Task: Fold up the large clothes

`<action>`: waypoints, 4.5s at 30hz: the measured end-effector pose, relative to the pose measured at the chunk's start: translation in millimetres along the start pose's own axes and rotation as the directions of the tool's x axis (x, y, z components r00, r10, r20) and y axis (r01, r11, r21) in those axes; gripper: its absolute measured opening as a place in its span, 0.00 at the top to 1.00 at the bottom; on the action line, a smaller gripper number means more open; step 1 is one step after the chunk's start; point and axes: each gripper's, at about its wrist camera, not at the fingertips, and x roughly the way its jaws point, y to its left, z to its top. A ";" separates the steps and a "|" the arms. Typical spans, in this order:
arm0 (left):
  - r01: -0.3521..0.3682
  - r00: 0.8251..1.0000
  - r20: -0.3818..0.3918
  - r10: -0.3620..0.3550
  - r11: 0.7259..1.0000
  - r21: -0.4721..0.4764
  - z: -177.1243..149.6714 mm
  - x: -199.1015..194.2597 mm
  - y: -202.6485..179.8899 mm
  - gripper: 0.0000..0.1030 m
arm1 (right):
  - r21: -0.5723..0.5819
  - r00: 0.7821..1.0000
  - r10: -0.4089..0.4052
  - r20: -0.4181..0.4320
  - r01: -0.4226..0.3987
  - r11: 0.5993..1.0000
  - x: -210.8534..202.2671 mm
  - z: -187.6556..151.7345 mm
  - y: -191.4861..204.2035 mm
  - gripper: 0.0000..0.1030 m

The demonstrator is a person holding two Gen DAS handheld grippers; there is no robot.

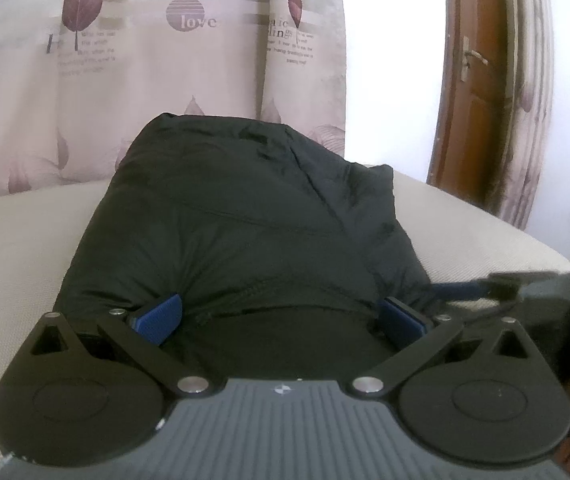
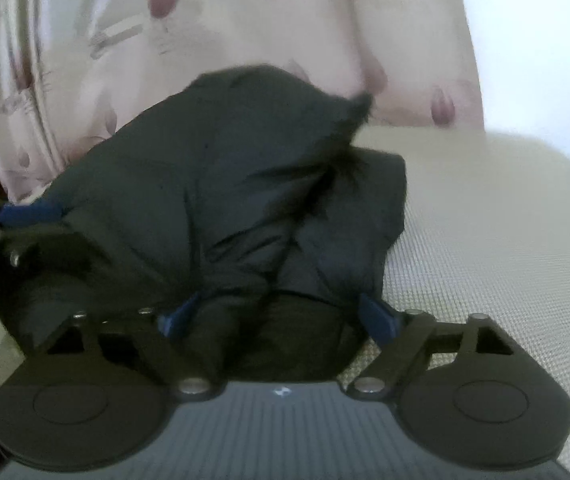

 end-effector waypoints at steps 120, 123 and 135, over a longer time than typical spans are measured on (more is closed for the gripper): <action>0.223 0.975 0.016 -0.223 0.967 -0.122 2.9 -17.4 58.3 0.00 | -0.267 0.930 0.099 -0.354 -0.203 0.942 228.7 183.2 120.6 0.68; 0.212 0.977 0.005 -0.213 0.971 -0.111 3.8 -16.5 55.7 0.00 | -0.282 0.935 0.083 -0.346 -0.188 0.941 229.5 173.7 121.9 0.67; 0.186 0.982 -0.022 -0.188 0.979 -0.084 5.8 -20.6 47.0 0.00 | -0.157 0.979 0.021 -0.205 -0.054 0.986 78.6 154.7 23.5 0.43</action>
